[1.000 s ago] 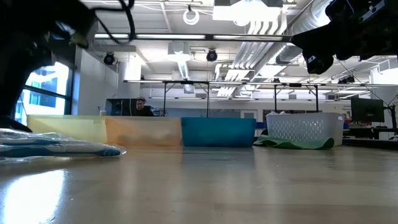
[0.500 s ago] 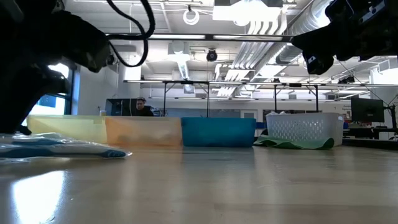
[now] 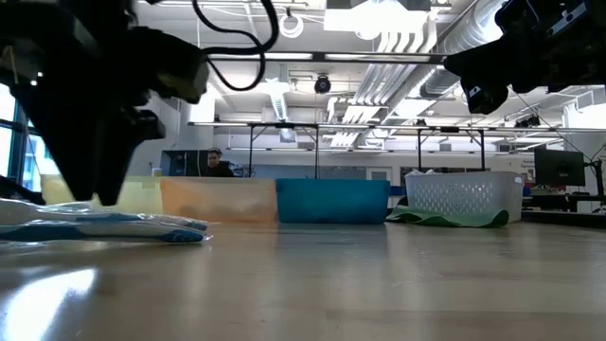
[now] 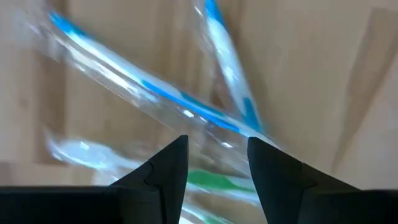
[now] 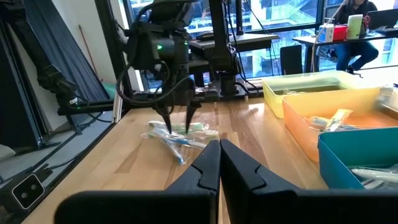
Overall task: Pick & Place Toothbrushes
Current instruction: Put the blue toothbrush into the orange bin
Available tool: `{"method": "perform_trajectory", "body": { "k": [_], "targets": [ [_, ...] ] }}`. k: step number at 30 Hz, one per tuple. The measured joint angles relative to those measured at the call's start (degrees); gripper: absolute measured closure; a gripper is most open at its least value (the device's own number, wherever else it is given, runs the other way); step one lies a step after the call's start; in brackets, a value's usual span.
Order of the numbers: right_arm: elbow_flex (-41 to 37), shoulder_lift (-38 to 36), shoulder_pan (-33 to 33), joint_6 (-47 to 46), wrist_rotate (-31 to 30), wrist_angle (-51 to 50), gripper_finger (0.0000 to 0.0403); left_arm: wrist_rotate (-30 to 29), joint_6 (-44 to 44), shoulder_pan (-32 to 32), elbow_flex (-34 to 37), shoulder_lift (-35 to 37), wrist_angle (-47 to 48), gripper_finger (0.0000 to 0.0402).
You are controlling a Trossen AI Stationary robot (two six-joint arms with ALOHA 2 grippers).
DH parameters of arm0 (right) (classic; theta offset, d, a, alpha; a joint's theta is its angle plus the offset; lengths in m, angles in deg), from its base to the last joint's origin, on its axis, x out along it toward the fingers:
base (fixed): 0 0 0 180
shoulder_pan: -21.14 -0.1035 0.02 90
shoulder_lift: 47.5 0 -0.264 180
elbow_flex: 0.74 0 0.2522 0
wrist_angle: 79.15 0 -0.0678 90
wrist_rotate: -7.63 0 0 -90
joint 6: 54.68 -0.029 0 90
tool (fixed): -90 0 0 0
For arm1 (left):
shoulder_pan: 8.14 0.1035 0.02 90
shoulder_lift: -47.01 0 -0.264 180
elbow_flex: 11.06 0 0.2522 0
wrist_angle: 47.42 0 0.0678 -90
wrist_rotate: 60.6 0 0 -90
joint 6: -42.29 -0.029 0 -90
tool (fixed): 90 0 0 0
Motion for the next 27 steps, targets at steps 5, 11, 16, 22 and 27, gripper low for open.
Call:
{"method": "perform_trajectory", "body": {
  "k": [5, 11, 16, 22, 27],
  "targets": [
    [0.0, 0.0, -0.02, -0.15, 0.0, 0.0, 0.0401, -0.8, -6.95, 5.22, 0.0, 0.0, -0.01, 0.024],
    [0.0, 0.0, -0.02, -0.15, 0.0, 0.0, 0.0401, 2.72, -8.64, 9.81, 0.0, 0.0, 0.01, 0.024],
    [0.0, 0.0, -0.02, -0.09, 0.0, 0.0, 0.04, 6.37, -6.92, 10.7, 0.0, -0.02, -0.48, 0.024],
    [0.0, 0.0, -0.02, 0.0, -0.01, -0.02, 0.04, 5.43, 3.7, 10.6, 0.02, -0.02, -4.41, 0.024],
    [0.0, 0.0, -0.02, 0.03, -0.01, -0.06, 0.04, 3.78, 9.44, 10.58, 0.02, -0.02, -4.3, 0.024]
  ]
}}
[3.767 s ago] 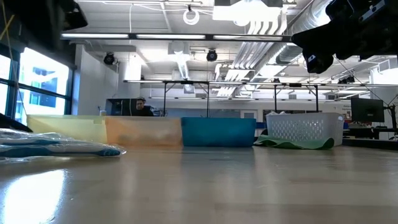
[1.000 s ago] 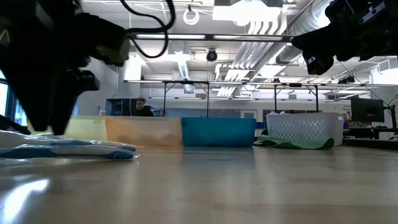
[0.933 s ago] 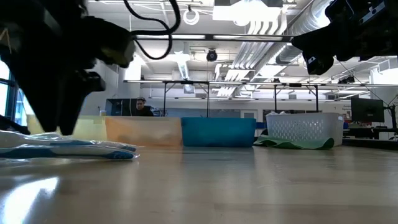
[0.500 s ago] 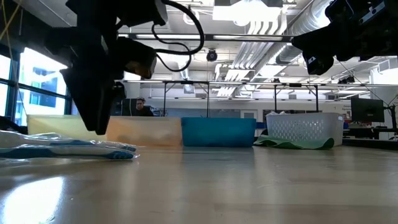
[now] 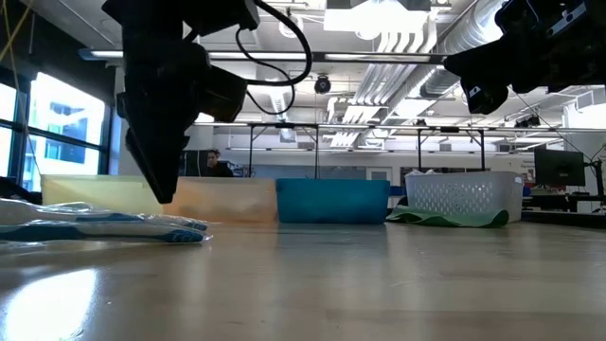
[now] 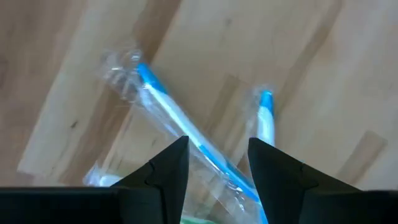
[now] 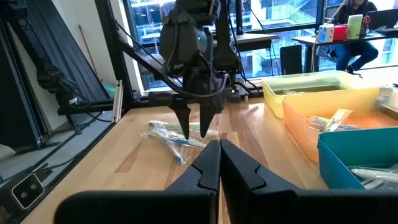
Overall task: Pick & Place Toothbrushes
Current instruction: Put the blue toothbrush into the orange bin
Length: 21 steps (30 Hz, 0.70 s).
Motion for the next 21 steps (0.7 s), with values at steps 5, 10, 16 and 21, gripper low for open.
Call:
{"method": "perform_trajectory", "body": {
  "k": [5, 10, 16, 21],
  "targets": [
    [0.0, 0.0, 0.0, 0.07, -0.02, -0.27, 0.04, -4.51, 7.95, 0.0, 0.0, -0.03, 0.24, 0.024],
    [0.0, 0.0, 0.02, 0.45, -0.21, -0.51, 0.04, -6.83, 16.01, 0.0, 0.02, -0.72, -0.23, 0.024],
    [0.0, 0.02, 0.02, 1.22, -0.21, -0.9, 0.04, -6.12, 16.61, 0.0, -0.07, -2.04, -1.05, 0.024],
    [0.0, 0.02, 0.02, 1.52, -0.23, -1.04, 0.04, -3.37, 16.6, 0.0, -0.09, -3.81, -1.09, 0.024]
  ]
}}
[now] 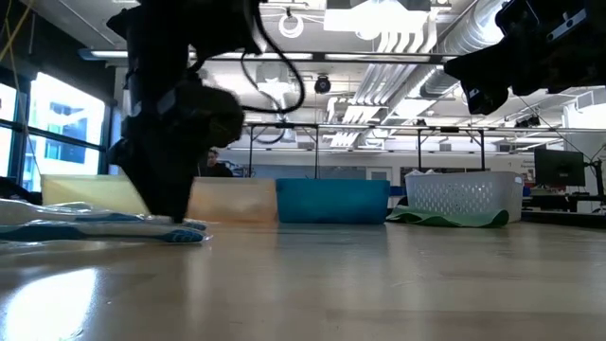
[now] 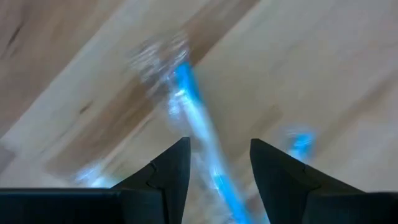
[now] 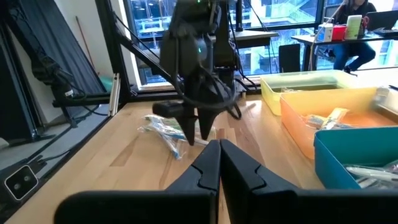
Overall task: Pick & Place Toothbrushes
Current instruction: Put the blue toothbrush into the orange bin
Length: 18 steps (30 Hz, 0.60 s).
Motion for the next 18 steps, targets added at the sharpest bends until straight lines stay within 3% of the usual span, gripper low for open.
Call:
{"method": "perform_trajectory", "body": {
  "k": [13, 18],
  "targets": [
    [0.0, 0.02, 0.0, -0.06, -1.51, -0.55, 0.04, 0.77, -0.03, -0.01, -0.01, -1.99, 1.39, 0.0241],
    [0.0, 0.0, 0.0, -0.08, -1.49, -0.65, 0.04, 0.63, -0.28, 0.0, 0.04, -1.99, 1.12, 0.0273]
  ]
}}
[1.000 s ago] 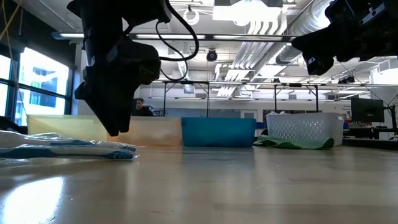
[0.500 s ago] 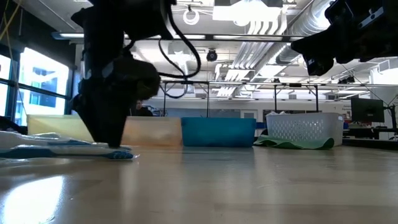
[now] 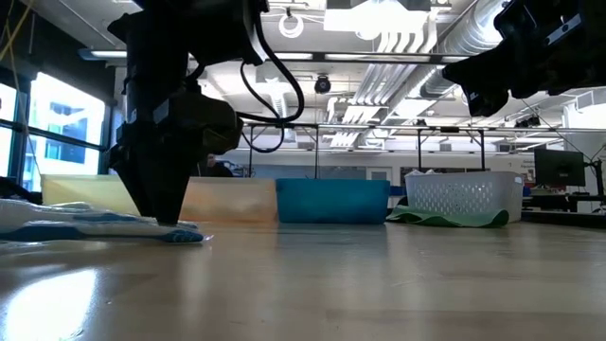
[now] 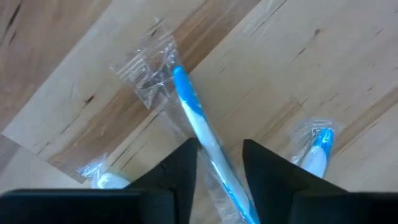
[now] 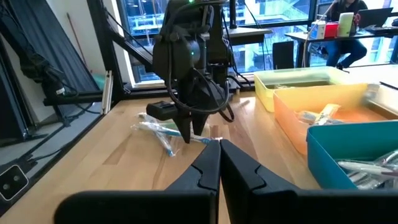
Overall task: Pick & Place Toothbrushes
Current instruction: Put the blue toothbrush into the orange bin
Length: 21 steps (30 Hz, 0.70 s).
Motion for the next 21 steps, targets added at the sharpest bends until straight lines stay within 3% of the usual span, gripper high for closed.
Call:
{"method": "perform_trajectory", "body": {
  "k": [6, 10, 21],
  "targets": [
    [0.0, 0.0, 0.0, -0.01, 0.02, 0.25, 0.04, -0.12, -0.61, 0.0, 0.0, -0.09, 0.04, 0.035],
    [0.0, 0.0, 0.0, -0.09, 0.02, 0.22, 0.0401, 0.34, -5.56, 0.0, 0.0, -0.09, 0.16, 0.0387],
    [0.0, -0.02, -0.02, -0.98, 0.11, 0.37, 0.0401, 1.03, -16.99, 0.11, -0.01, 4.96, -0.73, 0.0387]
  ]
}}
